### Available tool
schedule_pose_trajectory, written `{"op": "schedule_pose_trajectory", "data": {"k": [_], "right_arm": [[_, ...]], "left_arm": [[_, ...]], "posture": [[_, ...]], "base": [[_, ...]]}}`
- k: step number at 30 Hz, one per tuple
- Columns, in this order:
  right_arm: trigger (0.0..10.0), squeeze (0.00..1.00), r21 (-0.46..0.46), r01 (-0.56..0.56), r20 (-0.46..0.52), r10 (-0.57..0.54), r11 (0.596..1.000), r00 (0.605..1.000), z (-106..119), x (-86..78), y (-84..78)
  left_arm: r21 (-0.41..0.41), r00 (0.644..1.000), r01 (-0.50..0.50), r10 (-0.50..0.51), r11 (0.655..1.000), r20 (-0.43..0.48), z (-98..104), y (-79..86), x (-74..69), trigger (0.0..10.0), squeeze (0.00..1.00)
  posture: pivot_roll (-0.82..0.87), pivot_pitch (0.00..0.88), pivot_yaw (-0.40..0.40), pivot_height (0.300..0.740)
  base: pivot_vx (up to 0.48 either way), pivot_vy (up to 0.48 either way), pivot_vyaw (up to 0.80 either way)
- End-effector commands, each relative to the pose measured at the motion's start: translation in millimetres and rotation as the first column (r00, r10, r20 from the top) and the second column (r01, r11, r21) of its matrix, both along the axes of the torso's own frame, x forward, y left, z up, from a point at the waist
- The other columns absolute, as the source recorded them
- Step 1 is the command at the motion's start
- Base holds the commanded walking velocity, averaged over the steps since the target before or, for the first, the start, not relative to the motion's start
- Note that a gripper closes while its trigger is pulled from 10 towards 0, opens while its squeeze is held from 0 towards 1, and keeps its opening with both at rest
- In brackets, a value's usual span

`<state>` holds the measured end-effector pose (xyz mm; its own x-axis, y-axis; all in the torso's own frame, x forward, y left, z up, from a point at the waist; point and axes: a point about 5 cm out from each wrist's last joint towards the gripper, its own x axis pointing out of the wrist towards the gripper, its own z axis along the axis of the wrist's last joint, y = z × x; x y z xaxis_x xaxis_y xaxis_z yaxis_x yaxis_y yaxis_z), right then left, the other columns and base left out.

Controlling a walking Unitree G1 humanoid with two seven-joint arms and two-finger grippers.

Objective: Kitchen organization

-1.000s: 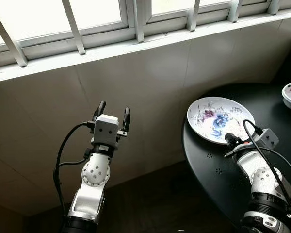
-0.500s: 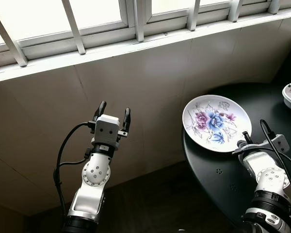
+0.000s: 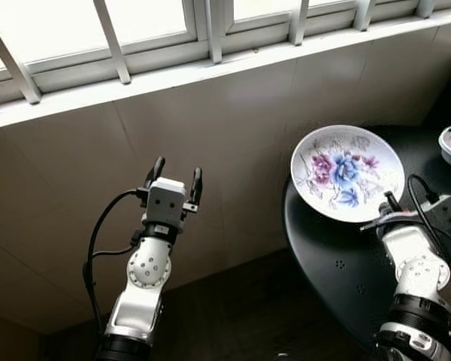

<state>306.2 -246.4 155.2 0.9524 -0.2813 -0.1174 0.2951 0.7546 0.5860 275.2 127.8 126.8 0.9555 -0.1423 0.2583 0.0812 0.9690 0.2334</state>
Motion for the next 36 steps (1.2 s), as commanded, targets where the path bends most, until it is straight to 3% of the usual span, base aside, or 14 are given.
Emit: {"op": "schedule_pose_trajectory", "data": {"k": [1, 3, 4, 5, 7, 36], "right_arm": [[0.0, 0.0, -0.104, -0.078, 0.074, 0.086, 0.991, 0.994, 14.8, 2.2, 15.6], [0.0, 0.0, -0.113, -0.087, 0.075, 0.096, 0.99, 0.993, 14.6, 2.0, 17.3], [0.0, 0.0, -0.171, -0.129, 0.09, 0.146, 0.977, 0.985, 17.5, 1.4, 25.4], [0.0, 0.0, -0.317, -0.205, 0.104, 0.249, 0.926, 0.963, 22.3, -0.9, 41.7], [0.0, 0.0, -0.401, -0.262, 0.107, 0.329, 0.878, 0.938, 24.9, -3.2, 53.5], [0.0, 0.0, -0.401, -0.262, 0.107, 0.329, 0.878, 0.938, 24.9, -3.2, 53.5]], "left_arm": [[0.007, 1.0, 0.002, -0.002, 1.0, -0.012, -1.6, -0.5, 0.6, 10.0, 0.0], [0.007, 1.0, 0.002, -0.002, 1.0, -0.012, -1.7, -0.6, 0.6, 10.0, 0.0], [0.006, 1.0, 0.001, -0.001, 1.0, -0.012, -1.7, -0.5, 0.6, 10.0, 0.0], [0.005, 1.0, -0.003, 0.003, 1.0, -0.014, -1.9, 0.2, 0.6, 10.0, 0.0], [0.004, 1.0, -0.006, 0.006, 1.0, -0.015, -2.0, 0.6, 0.7, 10.0, 0.0], [0.004, 1.0, -0.006, 0.006, 1.0, -0.015, -2.0, 0.6, 0.7, 10.0, 0.0]], "posture": [[-0.19, 0.0, 0.035, 0.74], [-0.19, 0.0, 0.035, 0.74], [-0.18, 0.0, 0.034, 0.74], [-0.18, 0.0, 0.034, 0.74], [-0.18, 0.0, 0.034, 0.74], [-0.18, 0.0, 0.034, 0.74]], "base": [[0.0, 0.0, 0.0], [0.0, 0.0, 0.0], [0.0, 0.0, 0.0], [0.0, 0.0, 0.8], [0.0, 0.0, 0.8], [0.0, 0.0, 0.8]]}}
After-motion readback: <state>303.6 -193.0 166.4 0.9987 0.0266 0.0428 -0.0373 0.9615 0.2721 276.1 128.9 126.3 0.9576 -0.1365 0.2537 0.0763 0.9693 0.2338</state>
